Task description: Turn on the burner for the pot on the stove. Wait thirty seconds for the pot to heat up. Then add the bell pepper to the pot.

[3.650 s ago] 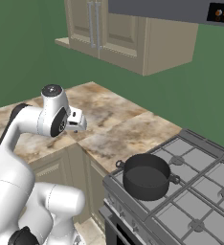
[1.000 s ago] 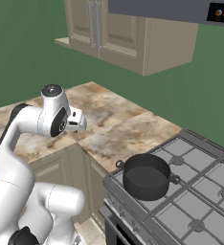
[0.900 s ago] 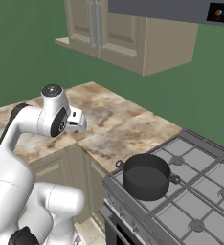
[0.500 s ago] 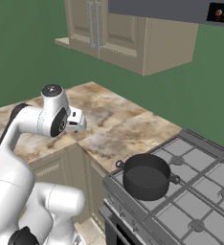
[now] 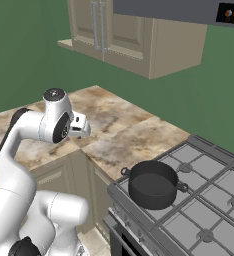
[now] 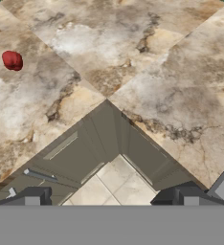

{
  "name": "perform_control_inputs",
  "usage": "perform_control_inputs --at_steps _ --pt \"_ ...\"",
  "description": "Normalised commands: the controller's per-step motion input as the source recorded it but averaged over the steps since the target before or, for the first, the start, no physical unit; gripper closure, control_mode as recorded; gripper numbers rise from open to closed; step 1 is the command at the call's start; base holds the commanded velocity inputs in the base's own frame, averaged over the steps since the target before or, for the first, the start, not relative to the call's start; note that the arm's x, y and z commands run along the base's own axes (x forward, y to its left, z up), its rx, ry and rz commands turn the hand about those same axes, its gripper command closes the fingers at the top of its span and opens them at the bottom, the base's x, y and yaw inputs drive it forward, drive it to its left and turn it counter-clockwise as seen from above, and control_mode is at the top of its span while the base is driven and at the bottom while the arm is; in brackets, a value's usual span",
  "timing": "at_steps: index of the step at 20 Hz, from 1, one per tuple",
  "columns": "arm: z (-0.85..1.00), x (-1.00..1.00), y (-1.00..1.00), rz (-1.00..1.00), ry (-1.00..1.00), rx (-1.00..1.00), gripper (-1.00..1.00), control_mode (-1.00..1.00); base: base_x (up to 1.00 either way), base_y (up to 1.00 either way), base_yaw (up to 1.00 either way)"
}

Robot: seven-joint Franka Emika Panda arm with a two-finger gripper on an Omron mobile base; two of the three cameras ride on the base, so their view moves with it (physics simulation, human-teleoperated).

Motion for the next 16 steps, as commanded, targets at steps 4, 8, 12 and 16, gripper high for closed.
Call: perform_control_inputs --at_steps 4,8,12,16 --pt "0.0 0.0 0.0 0.0 0.0 0.0 -1.0 -1.0 0.0 0.0 0.0" --pt "0.0 0.0 0.0 0.0 0.0 0.0 -1.0 -1.0 0.0 0.0 0.0" --pt "0.0 0.07 0.24 0.0 0.12 -0.02 -1.0 -1.0 0.0 0.0 0.0" --pt "0.0 0.38 0.75 0.0 0.23 -0.08 -1.0 -1.0 0.0 0.0 0.0"
